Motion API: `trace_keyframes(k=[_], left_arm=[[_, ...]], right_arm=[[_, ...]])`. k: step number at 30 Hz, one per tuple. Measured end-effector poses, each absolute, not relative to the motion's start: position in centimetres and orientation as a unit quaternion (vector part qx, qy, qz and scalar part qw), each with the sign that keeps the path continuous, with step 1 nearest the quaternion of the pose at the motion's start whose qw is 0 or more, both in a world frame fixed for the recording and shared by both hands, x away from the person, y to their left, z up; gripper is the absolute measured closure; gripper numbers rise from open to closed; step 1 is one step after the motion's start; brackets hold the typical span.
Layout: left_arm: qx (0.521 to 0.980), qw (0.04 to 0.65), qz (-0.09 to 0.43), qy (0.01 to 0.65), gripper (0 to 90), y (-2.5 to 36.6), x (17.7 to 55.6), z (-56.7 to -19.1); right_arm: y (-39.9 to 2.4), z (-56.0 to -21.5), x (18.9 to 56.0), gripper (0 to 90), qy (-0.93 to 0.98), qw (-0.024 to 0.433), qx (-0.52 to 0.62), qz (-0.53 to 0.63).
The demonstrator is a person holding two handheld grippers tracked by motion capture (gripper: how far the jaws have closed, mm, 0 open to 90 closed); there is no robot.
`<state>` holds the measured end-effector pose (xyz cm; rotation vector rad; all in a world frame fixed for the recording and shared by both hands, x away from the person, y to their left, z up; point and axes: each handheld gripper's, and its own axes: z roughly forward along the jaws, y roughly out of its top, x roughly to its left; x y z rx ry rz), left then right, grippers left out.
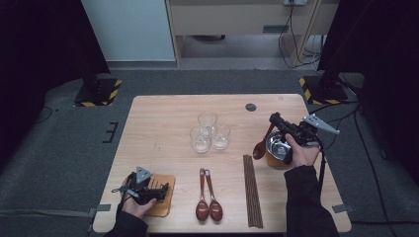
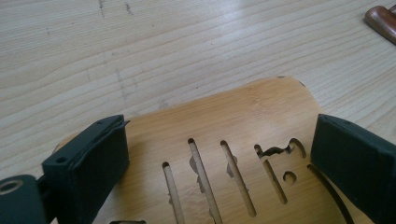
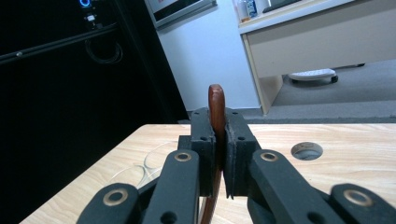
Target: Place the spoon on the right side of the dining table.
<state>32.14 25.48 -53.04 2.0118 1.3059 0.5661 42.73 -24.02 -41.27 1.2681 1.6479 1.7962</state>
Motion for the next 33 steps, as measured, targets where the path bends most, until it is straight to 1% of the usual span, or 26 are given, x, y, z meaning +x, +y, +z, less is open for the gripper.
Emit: trace_keyframes(k=[10,33], left_arm=[[0.770,0.333,0.216,0.500,3.2,25.5,32.1,-53.0],[0.770,0.333,0.217,0.499,3.2,25.5,32.1,-53.1]], right_arm=[[-24.8,-40.5,43.0,84.7,0.574,0.209,0.456,0.647],[-27.3,-40.4,43.7,84.7,0.546,0.233,0.486,0.642]])
